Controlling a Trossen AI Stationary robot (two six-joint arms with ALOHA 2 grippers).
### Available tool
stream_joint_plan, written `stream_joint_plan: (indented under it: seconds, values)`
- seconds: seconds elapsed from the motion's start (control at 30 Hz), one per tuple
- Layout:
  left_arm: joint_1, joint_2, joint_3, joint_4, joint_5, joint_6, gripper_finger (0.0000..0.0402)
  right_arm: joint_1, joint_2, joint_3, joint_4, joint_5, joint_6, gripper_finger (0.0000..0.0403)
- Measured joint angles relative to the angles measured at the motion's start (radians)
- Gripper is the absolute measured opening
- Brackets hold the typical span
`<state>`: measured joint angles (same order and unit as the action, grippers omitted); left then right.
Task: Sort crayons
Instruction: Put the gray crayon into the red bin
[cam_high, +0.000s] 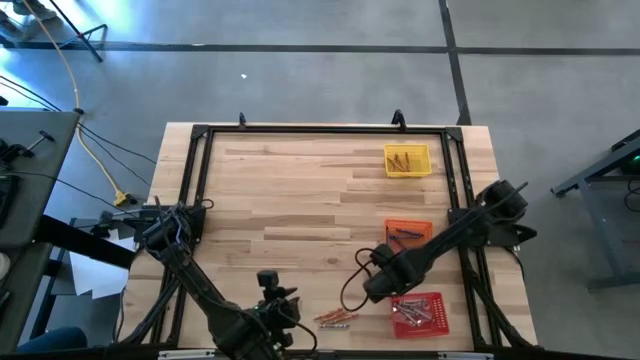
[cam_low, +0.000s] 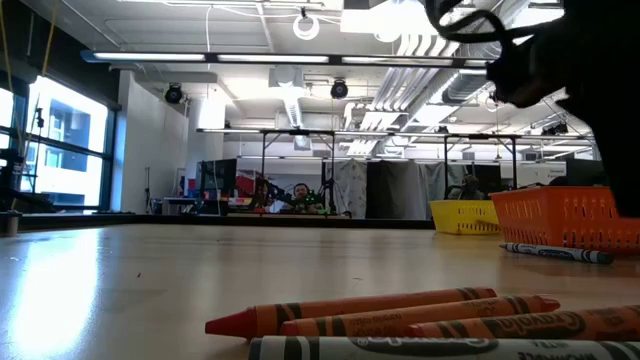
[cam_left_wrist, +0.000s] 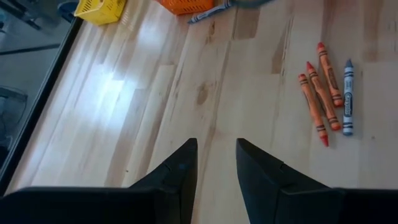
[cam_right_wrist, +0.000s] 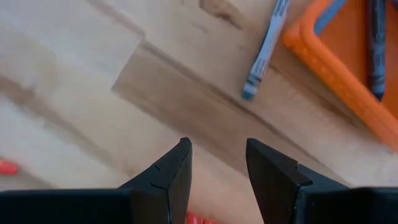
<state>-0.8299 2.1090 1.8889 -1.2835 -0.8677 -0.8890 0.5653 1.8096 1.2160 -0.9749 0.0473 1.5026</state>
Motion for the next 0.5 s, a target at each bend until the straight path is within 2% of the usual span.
stream_joint_plan:
  seconds: [0.27,0.5]
  values:
    - [0.000,0.000,0.000,-0.001,-0.011,0.000,0.0096,-0.051,0.024,-0.001,0.015,0.016,-0.085,0.0146]
    - [-0.006,0.000,0.000,-0.002,-0.011,0.001,0.0096,-0.075,0.024,-0.001,0.012,0.005,-0.086,0.0146]
